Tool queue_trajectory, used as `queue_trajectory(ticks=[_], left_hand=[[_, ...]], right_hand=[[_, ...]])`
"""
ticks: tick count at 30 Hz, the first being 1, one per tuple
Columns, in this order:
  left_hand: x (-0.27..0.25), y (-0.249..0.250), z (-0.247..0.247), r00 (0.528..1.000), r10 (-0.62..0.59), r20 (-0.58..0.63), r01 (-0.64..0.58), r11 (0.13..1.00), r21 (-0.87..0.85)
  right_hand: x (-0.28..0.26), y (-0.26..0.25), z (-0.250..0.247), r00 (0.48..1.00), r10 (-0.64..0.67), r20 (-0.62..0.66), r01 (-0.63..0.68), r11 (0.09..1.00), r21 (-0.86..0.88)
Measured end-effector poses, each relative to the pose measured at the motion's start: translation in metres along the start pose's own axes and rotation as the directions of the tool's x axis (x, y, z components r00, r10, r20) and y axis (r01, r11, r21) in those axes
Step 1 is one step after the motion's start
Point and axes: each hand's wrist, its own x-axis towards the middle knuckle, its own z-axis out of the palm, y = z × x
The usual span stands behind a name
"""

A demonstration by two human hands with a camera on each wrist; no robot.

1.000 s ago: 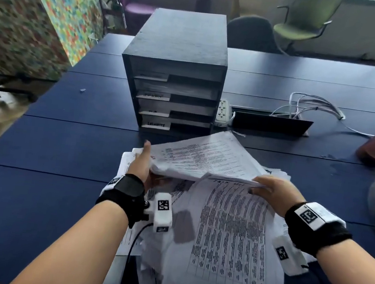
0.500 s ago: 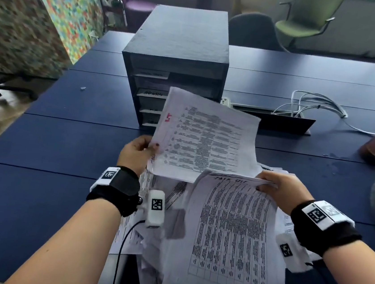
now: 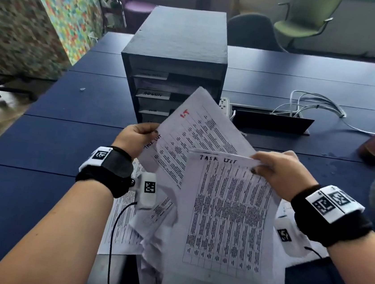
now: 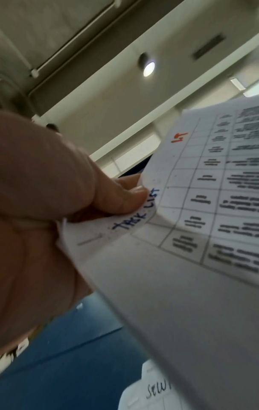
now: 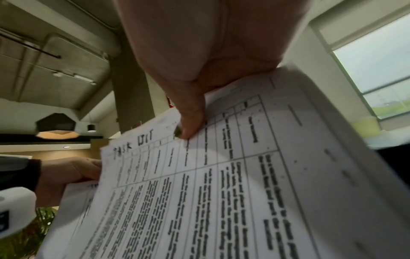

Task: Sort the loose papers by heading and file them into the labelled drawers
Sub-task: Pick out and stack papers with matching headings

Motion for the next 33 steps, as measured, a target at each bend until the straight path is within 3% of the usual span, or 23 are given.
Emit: queue_trajectory(ticks=[5, 7, 10, 14, 20, 24, 26, 29, 33], left_hand=[[-0.009, 0.012, 0.027, 0.971, -0.025, 0.237, -0.045, 0.958, 0.283], [-0.015, 0.017, 0.040, 0.950, -0.039, 0.311, -0.053, 0.958, 0.283], [-0.019, 0.020, 0.050, 0.945, -0.016, 0.328, -0.056, 0.976, 0.210], [-0.022, 0.011, 0.052, 0.954, -0.054, 0.294, 0.013, 0.990, 0.139], [-0.034, -0.044, 0.052, 0.965, -0.200, 0.172, 0.136, 0.936, 0.324], [-0.039, -0.065, 0.062, 0.954, -0.297, 0.032, 0.262, 0.885, 0.385], [-0.042, -0.063, 0.068, 0.961, -0.274, 0.035, 0.229, 0.860, 0.456], [-0.041, -0.053, 0.071, 0.971, -0.237, -0.019, 0.222, 0.880, 0.420], [-0.033, -0.022, 0.072, 0.993, -0.107, -0.053, 0.119, 0.906, 0.407]], right_hand=[[0.010, -0.027, -0.015, 0.999, -0.035, -0.023, 0.034, 0.999, -0.034], [0.016, -0.032, -0.013, 0.999, -0.053, 0.011, 0.054, 0.984, -0.169], [0.023, -0.028, -0.006, 0.995, 0.009, 0.102, 0.018, 0.965, -0.262], [0.022, -0.016, 0.003, 0.984, 0.094, 0.155, -0.060, 0.976, -0.210], [0.019, 0.002, 0.018, 0.969, 0.199, 0.146, -0.162, 0.958, -0.235], [0.020, 0.010, 0.025, 0.975, 0.176, 0.138, -0.140, 0.961, -0.237], [0.022, 0.011, 0.026, 0.980, 0.155, 0.124, -0.124, 0.965, -0.230], [0.026, 0.012, 0.018, 0.990, 0.118, 0.081, -0.097, 0.969, -0.226], [0.038, 0.015, 0.003, 0.993, 0.083, 0.084, -0.066, 0.980, -0.188]])
